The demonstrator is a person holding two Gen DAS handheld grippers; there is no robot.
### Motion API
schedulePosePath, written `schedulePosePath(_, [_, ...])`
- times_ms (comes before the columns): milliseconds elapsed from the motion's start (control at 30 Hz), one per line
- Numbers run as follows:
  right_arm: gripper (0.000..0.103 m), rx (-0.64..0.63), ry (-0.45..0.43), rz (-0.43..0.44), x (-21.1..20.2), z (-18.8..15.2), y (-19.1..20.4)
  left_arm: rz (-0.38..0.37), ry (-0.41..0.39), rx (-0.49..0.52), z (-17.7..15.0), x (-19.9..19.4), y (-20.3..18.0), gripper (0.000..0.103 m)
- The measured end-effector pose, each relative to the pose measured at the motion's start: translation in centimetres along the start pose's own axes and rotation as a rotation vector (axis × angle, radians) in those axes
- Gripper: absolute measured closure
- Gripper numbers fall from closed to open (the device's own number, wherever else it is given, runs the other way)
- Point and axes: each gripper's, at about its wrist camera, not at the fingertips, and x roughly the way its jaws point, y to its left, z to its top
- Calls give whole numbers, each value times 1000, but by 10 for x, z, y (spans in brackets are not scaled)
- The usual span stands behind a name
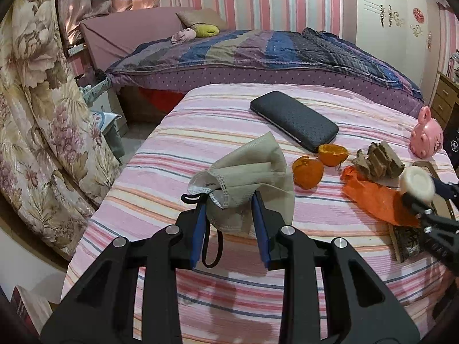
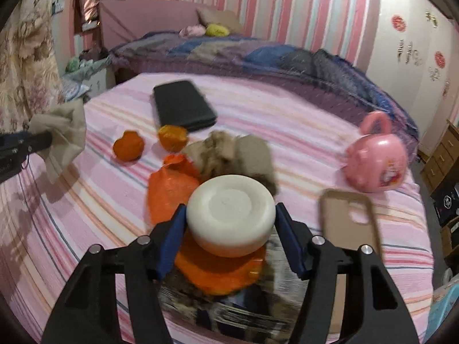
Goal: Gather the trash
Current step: 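Grasp the white round disc on the orange plate with the right gripper while the left gripper holds the mask, then carry the mask and white disc over the blue basket and release both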
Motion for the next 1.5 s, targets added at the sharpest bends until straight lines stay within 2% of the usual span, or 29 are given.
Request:
schedulePosePath(233, [42, 79, -25, -72, -39, -17, -57, -55, -17, 1, 3, -12, -18, 73])
schedulePosePath(633, [42, 205, -89, -185, -121, -65, -157, -119, -67, 84, -2, -43, -75, 73])
schedulePosePath(833, [42, 272, -95, -187, -132, -86, -188, -131, -97, 116, -12, -57, -103, 73])
schedulePosePath(1033, [42, 255, -108, -208, -143, -94, -204, -121, -129, 162, -22, -69, -138, 73])
schedulePosePath(1400, [42, 282, -129, -283, -172, -115, -248, -217, -136, 243, -35, -94, -213, 73])
schedulePosePath(1500, [42, 291, -122, -339, -181, -124, -266, -245, -152, 267, -36, -106, -241, 73])
